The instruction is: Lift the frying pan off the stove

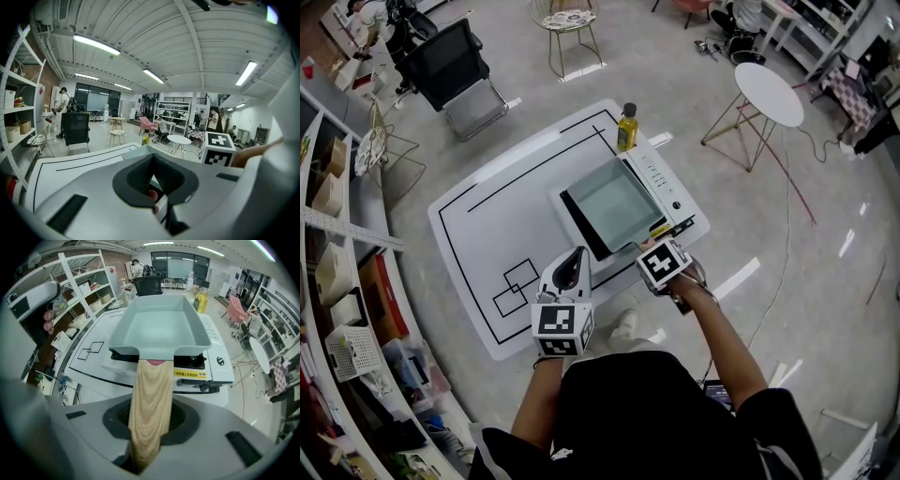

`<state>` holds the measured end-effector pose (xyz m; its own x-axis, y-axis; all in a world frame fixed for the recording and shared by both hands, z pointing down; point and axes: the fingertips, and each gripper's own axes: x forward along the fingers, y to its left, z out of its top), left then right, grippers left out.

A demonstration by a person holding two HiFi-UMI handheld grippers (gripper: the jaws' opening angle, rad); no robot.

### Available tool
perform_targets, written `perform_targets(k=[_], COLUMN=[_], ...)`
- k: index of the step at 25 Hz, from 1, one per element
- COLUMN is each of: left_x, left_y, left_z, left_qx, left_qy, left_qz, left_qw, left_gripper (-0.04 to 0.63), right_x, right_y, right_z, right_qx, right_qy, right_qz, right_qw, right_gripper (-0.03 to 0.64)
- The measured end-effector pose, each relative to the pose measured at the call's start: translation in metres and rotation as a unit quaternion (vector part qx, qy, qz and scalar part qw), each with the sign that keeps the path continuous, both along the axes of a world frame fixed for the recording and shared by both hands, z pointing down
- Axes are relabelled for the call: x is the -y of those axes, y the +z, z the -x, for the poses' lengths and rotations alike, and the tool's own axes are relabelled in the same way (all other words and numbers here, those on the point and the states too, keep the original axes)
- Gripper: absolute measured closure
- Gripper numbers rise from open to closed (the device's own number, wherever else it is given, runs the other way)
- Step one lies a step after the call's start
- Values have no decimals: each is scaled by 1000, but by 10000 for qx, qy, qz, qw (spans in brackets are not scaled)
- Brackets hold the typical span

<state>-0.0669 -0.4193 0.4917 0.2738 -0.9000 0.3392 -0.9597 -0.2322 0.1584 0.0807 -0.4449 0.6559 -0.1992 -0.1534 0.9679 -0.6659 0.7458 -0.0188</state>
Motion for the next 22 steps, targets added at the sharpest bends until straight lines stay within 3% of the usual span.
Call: perform_targets(k=[13, 17, 22], left_x=[-7, -9, -15], left_y=[-7, -9, -14], left_z=[5, 5, 4], left_qx=[68, 84, 98], left_qy=[18, 62, 152], left_qz=[-109, -145, -222], left_qw=[9999, 9998, 9996], left_gripper=[586, 586, 586], right_x=[-11, -5, -15], right_y=[2, -14, -26], right_z=[-7, 7, 15], right_qx=[87, 360, 680], right_qy=[396, 317, 507], right_qz=[-169, -563, -525], right_qw=[9990, 9973, 9950], right_gripper=[546, 546, 546])
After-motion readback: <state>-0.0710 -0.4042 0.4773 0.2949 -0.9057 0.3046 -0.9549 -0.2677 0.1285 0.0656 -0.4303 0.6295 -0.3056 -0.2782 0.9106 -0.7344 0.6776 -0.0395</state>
